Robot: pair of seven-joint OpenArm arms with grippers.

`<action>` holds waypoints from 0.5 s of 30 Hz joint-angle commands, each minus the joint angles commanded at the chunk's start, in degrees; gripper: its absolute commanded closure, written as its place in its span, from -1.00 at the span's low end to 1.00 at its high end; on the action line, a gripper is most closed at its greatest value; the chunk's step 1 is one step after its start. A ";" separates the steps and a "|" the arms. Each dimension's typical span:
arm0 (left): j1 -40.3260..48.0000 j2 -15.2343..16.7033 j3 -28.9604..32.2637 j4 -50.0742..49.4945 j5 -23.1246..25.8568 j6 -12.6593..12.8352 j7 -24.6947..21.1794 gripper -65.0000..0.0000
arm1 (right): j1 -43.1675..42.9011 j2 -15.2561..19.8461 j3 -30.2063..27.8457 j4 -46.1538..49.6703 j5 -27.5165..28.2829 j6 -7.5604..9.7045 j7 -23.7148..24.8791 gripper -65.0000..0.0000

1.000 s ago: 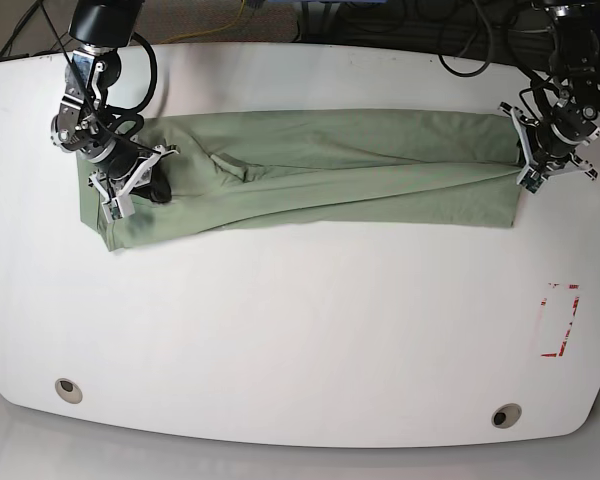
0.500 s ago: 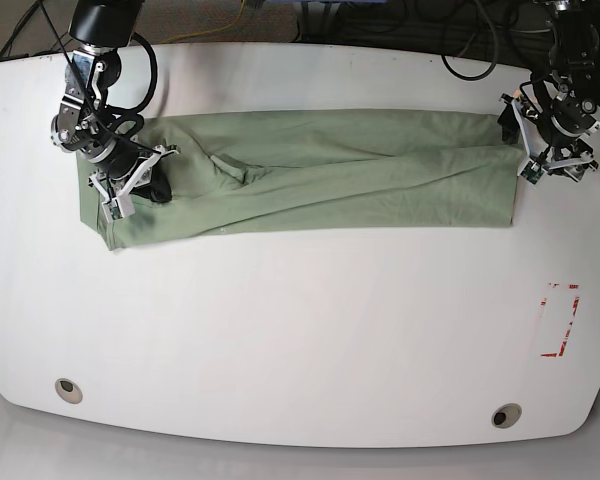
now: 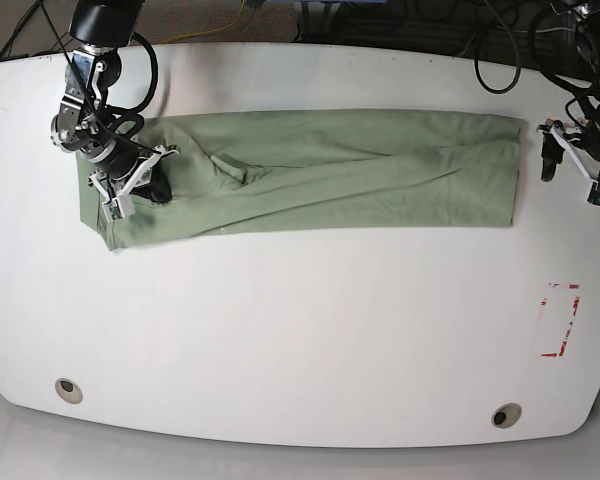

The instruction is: Layout the t-shirt on the table in an organized manner, then fold the t-shirt properly

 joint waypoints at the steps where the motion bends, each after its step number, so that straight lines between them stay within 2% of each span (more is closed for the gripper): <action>1: -0.09 0.00 -0.26 0.00 -1.05 0.00 0.97 -0.56 | 0.00 0.00 0.00 0.00 -0.09 0.00 0.00 1.00; 6: -0.09 0.00 -0.97 -0.35 -7.30 0.00 4.04 -0.56 | -0.09 0.00 0.00 0.00 0.00 0.00 0.00 1.00; 15: -1.49 0.35 -0.88 -5.01 -16.44 0.00 4.31 -0.56 | -0.26 0.00 -0.18 0.00 0.00 0.00 0.00 1.00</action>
